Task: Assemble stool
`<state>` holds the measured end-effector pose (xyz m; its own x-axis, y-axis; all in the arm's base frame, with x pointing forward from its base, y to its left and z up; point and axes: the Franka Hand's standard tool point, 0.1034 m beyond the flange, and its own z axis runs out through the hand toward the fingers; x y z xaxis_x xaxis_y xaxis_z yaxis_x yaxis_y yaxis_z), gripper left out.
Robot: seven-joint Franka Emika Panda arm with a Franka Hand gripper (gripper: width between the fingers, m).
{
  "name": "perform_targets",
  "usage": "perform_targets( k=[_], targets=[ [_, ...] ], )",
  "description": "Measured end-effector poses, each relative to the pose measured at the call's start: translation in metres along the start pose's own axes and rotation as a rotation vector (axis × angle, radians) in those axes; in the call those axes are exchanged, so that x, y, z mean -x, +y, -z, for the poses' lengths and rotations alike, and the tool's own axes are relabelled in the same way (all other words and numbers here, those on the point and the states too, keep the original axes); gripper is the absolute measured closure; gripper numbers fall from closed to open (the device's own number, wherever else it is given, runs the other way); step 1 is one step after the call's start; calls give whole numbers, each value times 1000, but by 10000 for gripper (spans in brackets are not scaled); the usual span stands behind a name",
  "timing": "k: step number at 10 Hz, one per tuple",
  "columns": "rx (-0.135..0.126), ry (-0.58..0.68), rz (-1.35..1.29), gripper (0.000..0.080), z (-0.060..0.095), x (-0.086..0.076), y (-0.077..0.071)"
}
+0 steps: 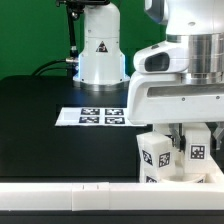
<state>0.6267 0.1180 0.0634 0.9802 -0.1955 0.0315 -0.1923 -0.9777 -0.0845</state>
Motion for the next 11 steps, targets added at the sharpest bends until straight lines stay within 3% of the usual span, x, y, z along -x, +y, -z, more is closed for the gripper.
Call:
perform_targets(
  k=[1,2,4,5,7,11],
  targets=[
    [0,0,-74,466,0,0,0],
    [-3,4,-308,466,1,1,-1],
    [-36,10,-748,466,-1,2,-1],
    [-27,9,-710,466,-1,3,-1],
    [-35,1,-872,466,-2,4,-1],
    [-80,-29,-1529,466,2,2,-8]
  ],
)
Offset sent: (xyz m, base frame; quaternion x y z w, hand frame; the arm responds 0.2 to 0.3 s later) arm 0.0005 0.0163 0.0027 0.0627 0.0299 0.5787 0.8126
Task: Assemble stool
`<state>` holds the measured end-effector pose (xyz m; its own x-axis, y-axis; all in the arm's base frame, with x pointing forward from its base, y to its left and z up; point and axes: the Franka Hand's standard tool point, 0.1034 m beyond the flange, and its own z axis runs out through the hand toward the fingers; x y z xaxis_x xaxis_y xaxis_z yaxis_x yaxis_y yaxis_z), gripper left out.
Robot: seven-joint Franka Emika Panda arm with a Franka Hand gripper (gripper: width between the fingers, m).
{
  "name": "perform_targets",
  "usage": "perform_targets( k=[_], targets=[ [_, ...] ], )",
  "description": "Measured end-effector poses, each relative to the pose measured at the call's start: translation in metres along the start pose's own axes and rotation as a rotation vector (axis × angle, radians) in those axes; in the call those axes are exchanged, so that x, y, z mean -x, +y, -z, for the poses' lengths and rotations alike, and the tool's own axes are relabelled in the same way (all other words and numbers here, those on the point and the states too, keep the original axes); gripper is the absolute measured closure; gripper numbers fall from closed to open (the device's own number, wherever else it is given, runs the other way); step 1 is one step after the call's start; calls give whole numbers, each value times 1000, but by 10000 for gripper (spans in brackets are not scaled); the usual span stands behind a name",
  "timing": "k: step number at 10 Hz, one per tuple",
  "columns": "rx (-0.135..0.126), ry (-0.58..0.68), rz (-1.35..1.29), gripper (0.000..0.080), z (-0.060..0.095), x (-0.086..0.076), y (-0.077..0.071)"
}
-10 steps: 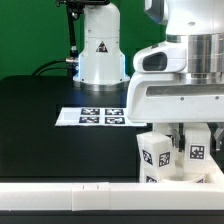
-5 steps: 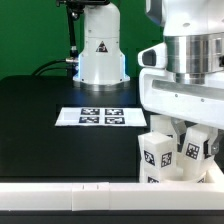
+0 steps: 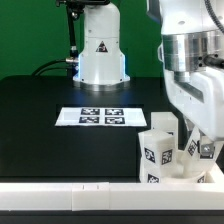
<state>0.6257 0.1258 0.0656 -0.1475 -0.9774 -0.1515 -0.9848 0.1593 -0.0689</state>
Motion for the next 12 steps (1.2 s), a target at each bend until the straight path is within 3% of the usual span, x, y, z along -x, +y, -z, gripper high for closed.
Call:
perform_targets(
  k=[2,4,5,6,7,8,9,11,12],
  targets=[
    [-55,-11,-225,466,-3,-1,1],
    [-61,-25,-329,466,-3,-2,1],
    [-59,-30,-341,366,-3,-1,1],
    [-56,-39,-353,366,-4,1,3],
    [-56,-38,-323,233,-4,2,3],
    [-56,-39,-322,176,-4,2,3],
    [-58,-45,-280,176,2,4,1],
    [-87,-71,-185,151,30,8,-3],
    [-87,-76,-20,151,43,8,-5]
  ],
)
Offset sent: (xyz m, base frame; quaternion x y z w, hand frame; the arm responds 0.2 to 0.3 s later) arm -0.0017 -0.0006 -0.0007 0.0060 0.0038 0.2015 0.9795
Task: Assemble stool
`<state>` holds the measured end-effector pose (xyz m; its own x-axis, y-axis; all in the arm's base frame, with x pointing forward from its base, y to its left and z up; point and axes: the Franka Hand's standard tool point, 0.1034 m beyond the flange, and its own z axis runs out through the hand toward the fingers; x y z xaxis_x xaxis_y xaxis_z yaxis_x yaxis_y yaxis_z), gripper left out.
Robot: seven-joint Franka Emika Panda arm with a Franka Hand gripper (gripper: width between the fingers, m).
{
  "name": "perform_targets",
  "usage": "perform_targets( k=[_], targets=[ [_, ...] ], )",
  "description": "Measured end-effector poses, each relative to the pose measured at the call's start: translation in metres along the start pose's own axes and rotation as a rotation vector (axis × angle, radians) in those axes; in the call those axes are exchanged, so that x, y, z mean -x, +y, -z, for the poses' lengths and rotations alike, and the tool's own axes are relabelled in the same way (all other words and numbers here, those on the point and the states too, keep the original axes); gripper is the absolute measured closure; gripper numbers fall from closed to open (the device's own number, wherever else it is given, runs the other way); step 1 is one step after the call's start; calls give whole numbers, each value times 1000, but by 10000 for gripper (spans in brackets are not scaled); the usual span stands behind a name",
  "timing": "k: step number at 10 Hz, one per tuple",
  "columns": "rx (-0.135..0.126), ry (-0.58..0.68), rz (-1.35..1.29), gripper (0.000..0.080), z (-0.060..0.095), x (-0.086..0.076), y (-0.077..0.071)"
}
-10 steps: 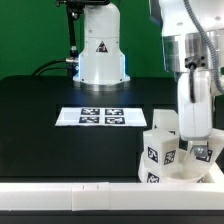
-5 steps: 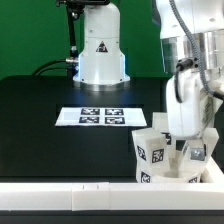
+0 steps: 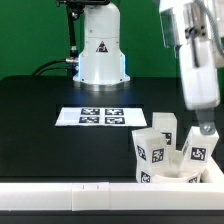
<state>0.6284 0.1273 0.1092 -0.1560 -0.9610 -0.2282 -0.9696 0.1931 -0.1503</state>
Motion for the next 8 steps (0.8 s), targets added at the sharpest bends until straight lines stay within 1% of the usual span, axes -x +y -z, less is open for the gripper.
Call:
perform_targets(
  k=[1,2,6,7,8],
  targets=[
    [16,-10,118,150,4,4,2],
    [17,-9,152,150,3,4,2],
    [18,-10,432,150,2,3,3],
    [30,3,694,150,1,3,3],
    [36,9,859,150,0,6,5]
  ],
)
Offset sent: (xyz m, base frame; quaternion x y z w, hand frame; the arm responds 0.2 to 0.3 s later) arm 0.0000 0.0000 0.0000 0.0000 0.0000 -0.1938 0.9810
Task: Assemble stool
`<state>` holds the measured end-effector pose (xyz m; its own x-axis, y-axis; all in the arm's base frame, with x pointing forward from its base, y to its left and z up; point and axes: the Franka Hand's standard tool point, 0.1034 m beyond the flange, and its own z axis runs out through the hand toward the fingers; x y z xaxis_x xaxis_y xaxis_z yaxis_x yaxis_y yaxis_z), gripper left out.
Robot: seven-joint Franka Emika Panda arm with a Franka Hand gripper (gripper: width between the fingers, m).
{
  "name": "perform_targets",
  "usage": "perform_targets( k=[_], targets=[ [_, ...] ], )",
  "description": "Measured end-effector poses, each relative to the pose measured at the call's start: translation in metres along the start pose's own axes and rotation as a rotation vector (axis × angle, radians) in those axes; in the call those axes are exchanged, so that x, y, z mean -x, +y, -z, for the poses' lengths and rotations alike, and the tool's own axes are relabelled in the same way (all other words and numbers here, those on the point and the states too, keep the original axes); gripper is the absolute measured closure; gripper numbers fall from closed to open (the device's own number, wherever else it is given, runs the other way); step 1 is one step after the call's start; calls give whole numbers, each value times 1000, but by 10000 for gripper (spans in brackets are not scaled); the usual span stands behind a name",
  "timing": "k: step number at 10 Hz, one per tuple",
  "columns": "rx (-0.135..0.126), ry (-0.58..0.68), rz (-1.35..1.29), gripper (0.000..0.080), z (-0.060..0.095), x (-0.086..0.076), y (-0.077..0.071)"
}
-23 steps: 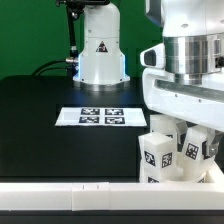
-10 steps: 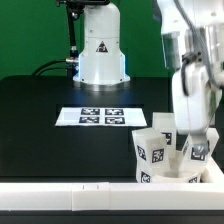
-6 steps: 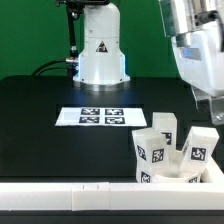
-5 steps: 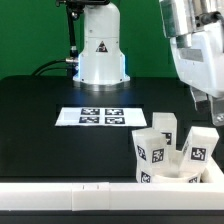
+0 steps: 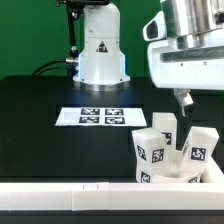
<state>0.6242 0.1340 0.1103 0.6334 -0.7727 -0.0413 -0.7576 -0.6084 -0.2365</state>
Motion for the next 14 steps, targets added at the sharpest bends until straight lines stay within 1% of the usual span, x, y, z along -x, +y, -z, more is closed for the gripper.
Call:
perform_targets(
  k=[1,2,4,6,7,8,9,10,12,13,14],
  targets=[
    [3,0,224,150,-3,6,1],
    [15,-9,370,150,-8,13,4],
    [19,-8,470,150,-8,11,6],
    [33,-2,640,150,-8,9,7],
    [56,5,828,150,-9,10,6],
    [86,-16,1068,150,-10,9,9],
    [154,-73,1280,150,-11,9,9],
    [148,-41,1334,150,-10,5,4],
    [153,-51,1413,150,-11,3,8],
    [164,-57,1513,150,-11,1,9],
    [196,-77,1699,150,-14,-3,13]
  ],
)
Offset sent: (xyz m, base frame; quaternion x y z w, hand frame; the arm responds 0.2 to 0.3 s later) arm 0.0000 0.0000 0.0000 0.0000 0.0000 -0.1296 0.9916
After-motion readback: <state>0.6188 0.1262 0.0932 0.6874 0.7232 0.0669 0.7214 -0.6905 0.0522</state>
